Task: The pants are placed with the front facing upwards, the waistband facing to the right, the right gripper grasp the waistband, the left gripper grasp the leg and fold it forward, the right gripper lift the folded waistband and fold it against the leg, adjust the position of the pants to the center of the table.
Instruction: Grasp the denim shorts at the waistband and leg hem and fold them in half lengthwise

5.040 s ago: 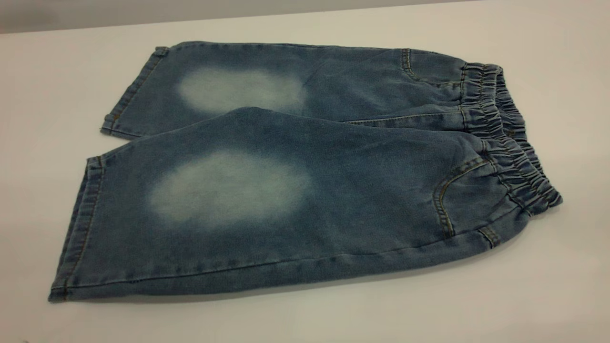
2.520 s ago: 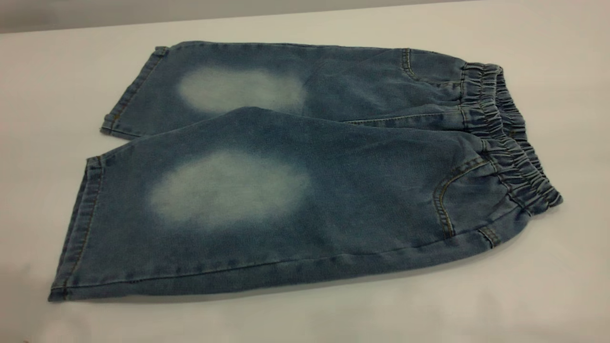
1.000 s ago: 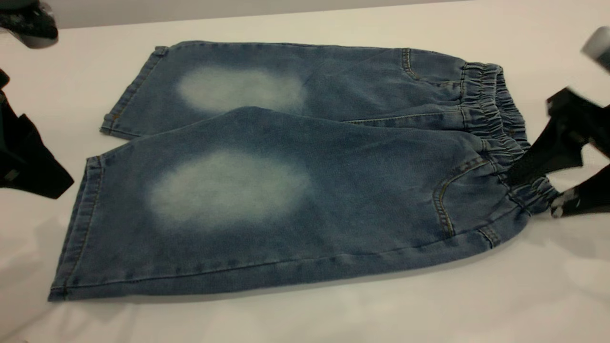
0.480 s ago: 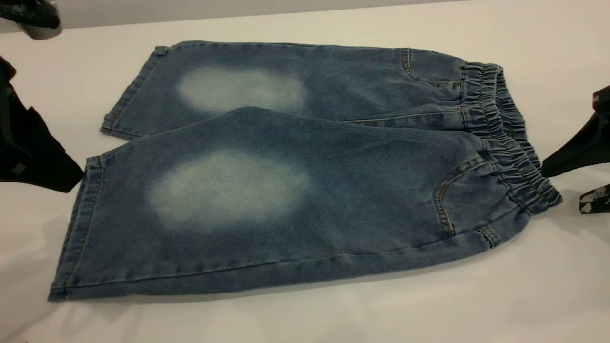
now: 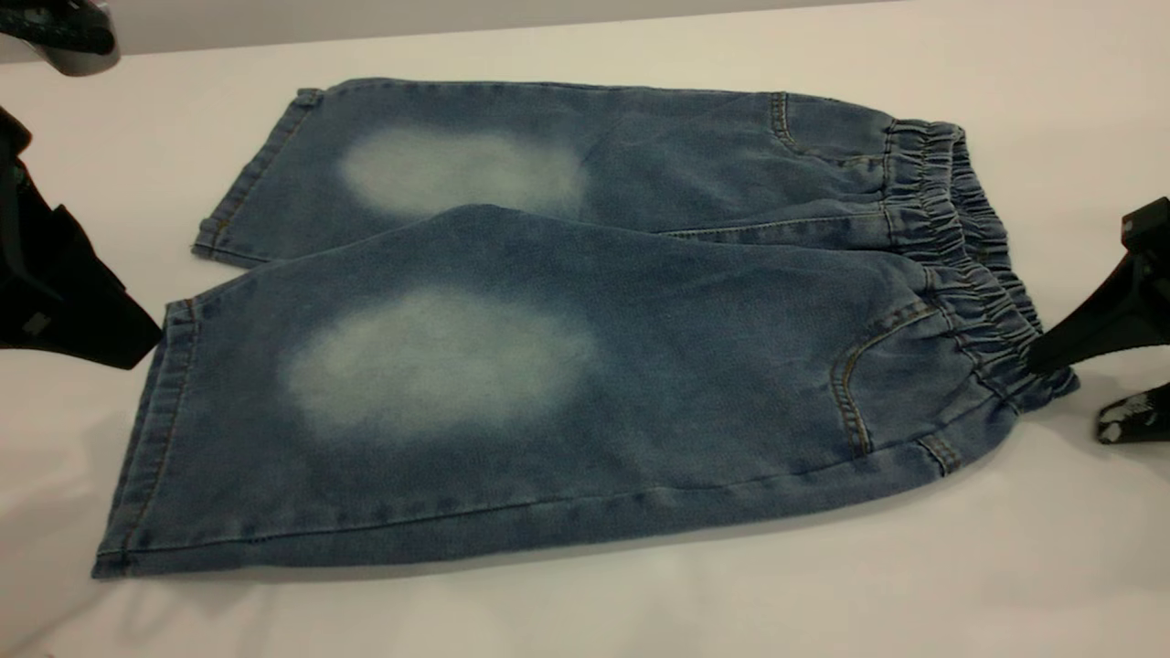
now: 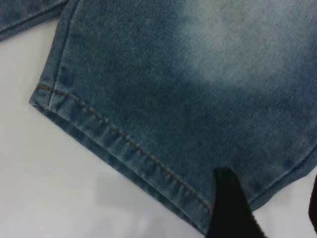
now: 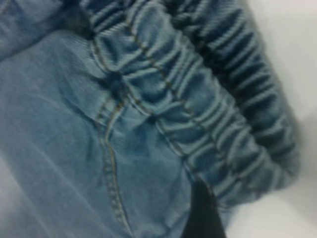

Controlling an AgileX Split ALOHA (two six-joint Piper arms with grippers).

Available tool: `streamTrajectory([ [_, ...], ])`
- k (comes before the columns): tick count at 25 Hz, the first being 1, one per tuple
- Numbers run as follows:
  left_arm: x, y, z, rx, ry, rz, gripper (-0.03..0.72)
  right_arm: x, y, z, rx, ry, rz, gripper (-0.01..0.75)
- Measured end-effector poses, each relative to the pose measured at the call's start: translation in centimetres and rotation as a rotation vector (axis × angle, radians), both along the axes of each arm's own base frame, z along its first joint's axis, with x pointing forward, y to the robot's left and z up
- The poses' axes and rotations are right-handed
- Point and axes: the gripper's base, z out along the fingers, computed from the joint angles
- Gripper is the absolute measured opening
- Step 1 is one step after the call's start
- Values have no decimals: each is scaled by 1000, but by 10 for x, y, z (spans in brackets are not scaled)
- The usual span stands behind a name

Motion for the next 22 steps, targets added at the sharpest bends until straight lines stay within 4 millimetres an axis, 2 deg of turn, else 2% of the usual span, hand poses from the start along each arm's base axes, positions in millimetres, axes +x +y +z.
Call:
streamTrajectory([
  [9, 0, 0, 0, -6, 1, 6, 353, 1, 7, -17, 104, -38, -23, 426],
  [16, 0, -1, 0, -18, 5, 15, 353, -3, 12, -26, 144, -64, 38, 391],
  [18, -1, -1, 0, -18, 15, 11, 353, -3, 11, -27, 133, -58, 38, 347],
  [22, -5, -1, -2, -15, 49, -5, 353, -4, 9, -30, 101, -39, 38, 189],
])
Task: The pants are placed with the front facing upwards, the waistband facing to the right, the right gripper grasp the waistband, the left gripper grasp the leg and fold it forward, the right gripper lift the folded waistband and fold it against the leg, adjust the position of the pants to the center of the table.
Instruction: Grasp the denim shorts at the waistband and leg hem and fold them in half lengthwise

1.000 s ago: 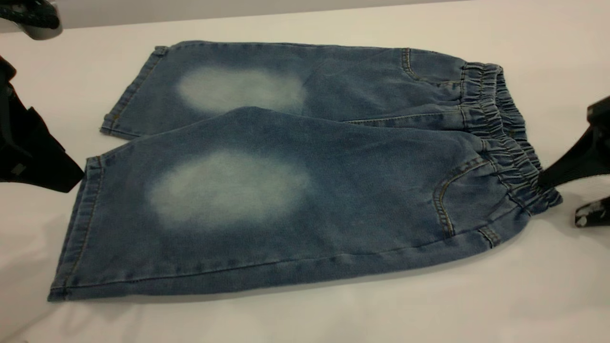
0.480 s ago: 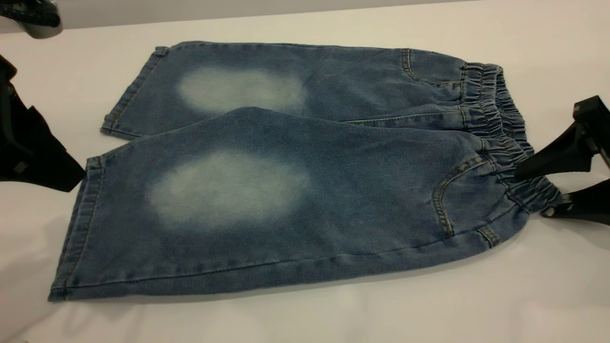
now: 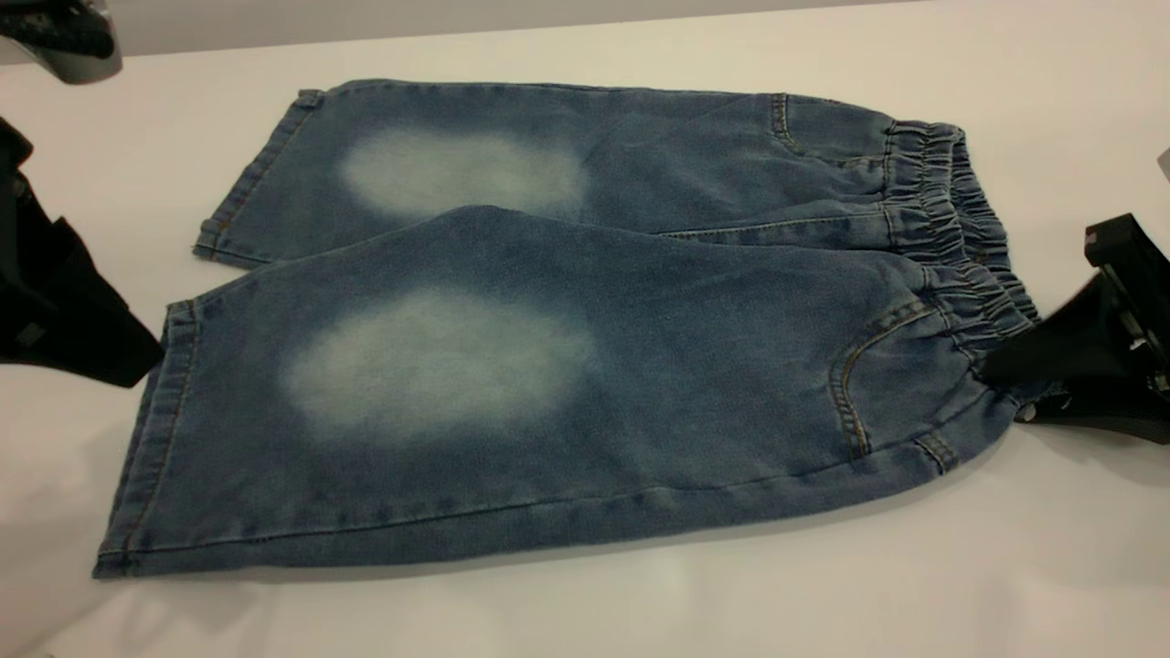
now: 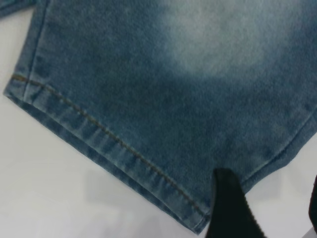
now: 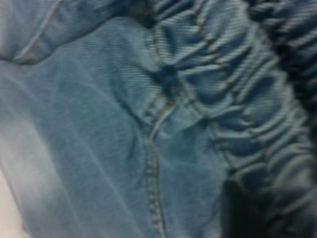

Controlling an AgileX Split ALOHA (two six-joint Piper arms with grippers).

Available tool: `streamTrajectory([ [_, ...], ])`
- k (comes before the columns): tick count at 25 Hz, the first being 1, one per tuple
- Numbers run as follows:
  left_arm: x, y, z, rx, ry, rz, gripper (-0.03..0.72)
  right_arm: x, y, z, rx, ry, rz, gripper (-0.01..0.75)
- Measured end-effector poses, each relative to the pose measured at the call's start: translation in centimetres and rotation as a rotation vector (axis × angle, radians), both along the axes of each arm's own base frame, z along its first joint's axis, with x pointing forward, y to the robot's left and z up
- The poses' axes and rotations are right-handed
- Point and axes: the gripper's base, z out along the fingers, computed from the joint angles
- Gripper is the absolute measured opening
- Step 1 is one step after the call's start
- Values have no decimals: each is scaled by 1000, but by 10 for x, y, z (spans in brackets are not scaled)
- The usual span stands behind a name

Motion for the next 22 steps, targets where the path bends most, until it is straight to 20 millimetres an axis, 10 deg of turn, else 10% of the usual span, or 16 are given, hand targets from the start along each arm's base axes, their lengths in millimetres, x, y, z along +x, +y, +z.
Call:
streamTrajectory([
  [6, -17, 4, -16, 31, 23, -40, 353, 11, -4, -1, -32, -25, 16, 41],
  [22, -32, 14, -28, 149, 56, -197, 353, 17, -6, 0, -31, -42, -2, 32],
])
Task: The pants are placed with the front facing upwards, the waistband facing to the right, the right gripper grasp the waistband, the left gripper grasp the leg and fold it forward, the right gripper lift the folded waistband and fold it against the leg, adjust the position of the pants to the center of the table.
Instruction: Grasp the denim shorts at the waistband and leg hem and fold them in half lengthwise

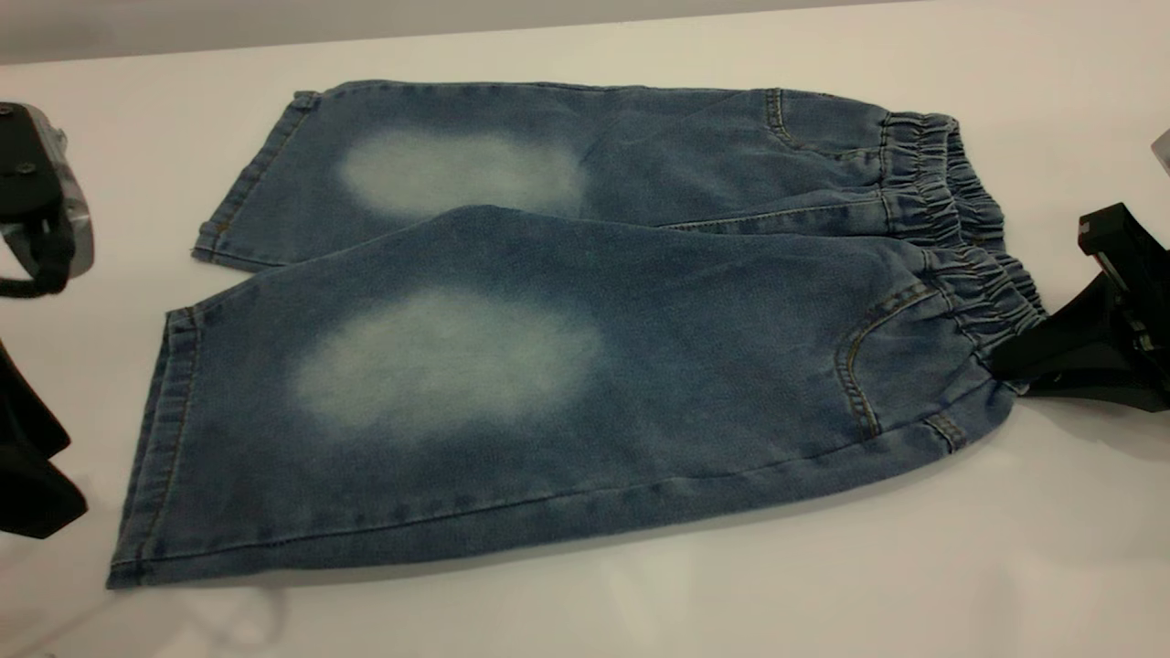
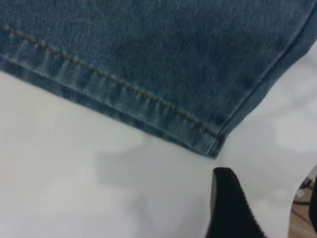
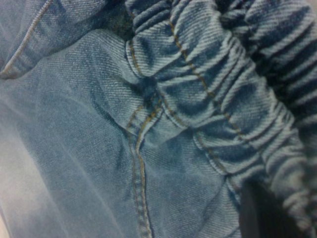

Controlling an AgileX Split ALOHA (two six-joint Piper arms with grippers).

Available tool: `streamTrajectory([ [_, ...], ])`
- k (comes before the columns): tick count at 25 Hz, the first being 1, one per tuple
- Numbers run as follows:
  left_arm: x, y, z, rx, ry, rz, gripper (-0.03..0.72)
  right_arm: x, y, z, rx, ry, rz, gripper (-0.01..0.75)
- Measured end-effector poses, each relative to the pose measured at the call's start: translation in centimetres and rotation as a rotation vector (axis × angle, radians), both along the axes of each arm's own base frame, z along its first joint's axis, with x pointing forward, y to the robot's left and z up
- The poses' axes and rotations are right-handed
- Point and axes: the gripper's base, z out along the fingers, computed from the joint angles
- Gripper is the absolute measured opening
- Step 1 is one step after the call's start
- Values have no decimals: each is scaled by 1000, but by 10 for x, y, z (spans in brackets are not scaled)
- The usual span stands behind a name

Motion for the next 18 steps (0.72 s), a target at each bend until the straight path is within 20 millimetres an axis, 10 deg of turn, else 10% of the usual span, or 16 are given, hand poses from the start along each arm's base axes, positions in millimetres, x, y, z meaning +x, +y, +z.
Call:
streamTrajectory([
  [18, 10, 2, -48, 71, 75, -144, 353, 1, 2, 2, 25, -12, -2, 32],
])
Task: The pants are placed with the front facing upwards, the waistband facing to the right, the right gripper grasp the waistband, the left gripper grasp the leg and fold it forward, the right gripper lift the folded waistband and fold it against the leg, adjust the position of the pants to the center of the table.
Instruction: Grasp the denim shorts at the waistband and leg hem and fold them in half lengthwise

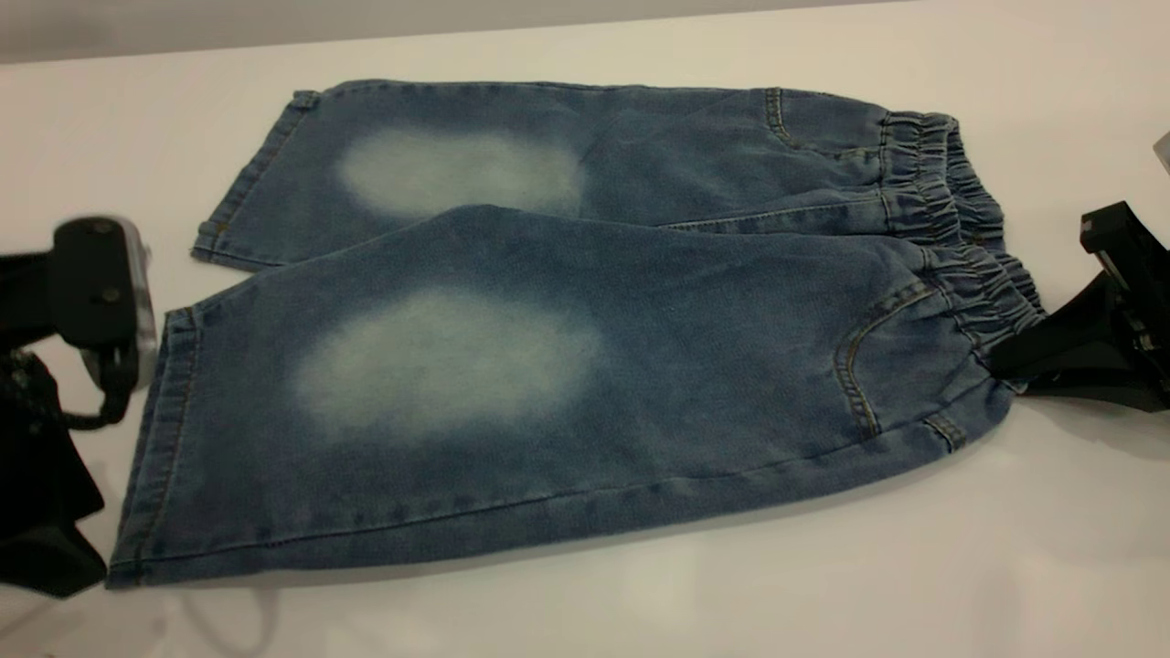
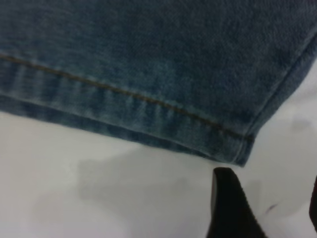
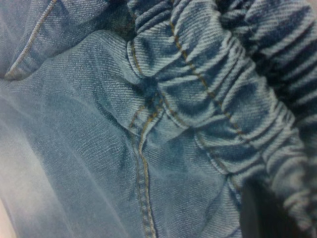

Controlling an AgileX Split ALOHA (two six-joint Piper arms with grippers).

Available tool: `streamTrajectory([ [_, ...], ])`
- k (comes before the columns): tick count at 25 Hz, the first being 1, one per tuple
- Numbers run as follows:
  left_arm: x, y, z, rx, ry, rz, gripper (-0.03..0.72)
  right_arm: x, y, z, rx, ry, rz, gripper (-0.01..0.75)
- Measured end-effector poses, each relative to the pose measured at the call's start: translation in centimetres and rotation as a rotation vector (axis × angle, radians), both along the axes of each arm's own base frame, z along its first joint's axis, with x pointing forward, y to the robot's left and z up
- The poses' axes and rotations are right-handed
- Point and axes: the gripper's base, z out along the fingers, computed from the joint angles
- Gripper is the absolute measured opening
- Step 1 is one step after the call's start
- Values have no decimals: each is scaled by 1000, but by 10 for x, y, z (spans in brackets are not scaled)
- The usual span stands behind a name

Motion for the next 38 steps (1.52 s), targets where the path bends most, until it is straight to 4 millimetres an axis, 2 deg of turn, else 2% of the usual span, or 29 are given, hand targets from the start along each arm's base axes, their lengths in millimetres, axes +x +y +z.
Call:
streamTrajectory([
  [12, 6, -28, -27, 29, -104, -191, 353, 0, 0, 0, 7, -3, 1, 33],
  [16, 4, -28, -36, 39, -74, -195, 353, 0, 1, 1, 7, -3, 1, 33],
  [21, 4, -28, -38, 41, -79, -194, 347, 0, 1, 1, 9, -4, 2, 34],
  [24, 5, -28, -38, 40, -86, -193, 298, 0, 1, 1, 14, -6, 2, 34],
  [30, 7, -28, -38, 40, -104, -192, 66, 1, 2, 3, 36, -18, 5, 34],
  [32, 7, -28, -38, 40, -106, -192, 37, 1, 3, 4, 48, -23, 7, 34],
  [38, 3, -28, -24, 27, -80, -194, 31, -6, 10, 11, 123, -40, 8, 34],
])
